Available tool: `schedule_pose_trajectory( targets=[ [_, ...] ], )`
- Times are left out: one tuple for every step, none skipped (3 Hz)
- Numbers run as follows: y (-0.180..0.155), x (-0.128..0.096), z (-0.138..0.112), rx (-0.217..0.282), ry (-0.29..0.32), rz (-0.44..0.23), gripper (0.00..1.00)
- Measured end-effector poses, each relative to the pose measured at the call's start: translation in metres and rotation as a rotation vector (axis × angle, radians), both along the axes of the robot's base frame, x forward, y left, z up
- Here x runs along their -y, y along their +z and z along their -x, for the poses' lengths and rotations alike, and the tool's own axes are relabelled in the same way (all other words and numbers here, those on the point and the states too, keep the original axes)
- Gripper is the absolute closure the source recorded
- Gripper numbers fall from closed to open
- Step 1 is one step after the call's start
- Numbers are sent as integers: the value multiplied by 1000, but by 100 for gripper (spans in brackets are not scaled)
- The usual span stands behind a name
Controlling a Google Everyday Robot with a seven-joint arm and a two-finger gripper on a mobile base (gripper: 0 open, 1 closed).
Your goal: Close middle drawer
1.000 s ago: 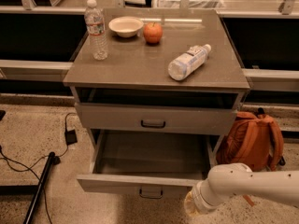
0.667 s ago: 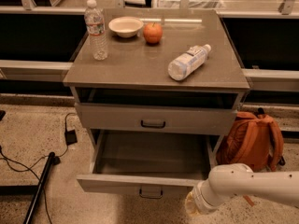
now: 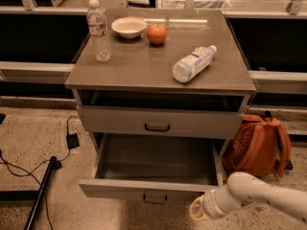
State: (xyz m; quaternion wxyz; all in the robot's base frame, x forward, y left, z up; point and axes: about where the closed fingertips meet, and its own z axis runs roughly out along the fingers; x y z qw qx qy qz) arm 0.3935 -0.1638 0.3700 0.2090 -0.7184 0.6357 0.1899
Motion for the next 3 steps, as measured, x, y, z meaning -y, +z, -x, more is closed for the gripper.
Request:
schedule_pose_trajectory(
  targets=[
    [-14, 11, -9, 7, -76, -77, 100],
    [-7, 10, -14, 28, -191, -129, 100],
    [-4, 1, -19, 40, -308, -189, 100]
  ],
)
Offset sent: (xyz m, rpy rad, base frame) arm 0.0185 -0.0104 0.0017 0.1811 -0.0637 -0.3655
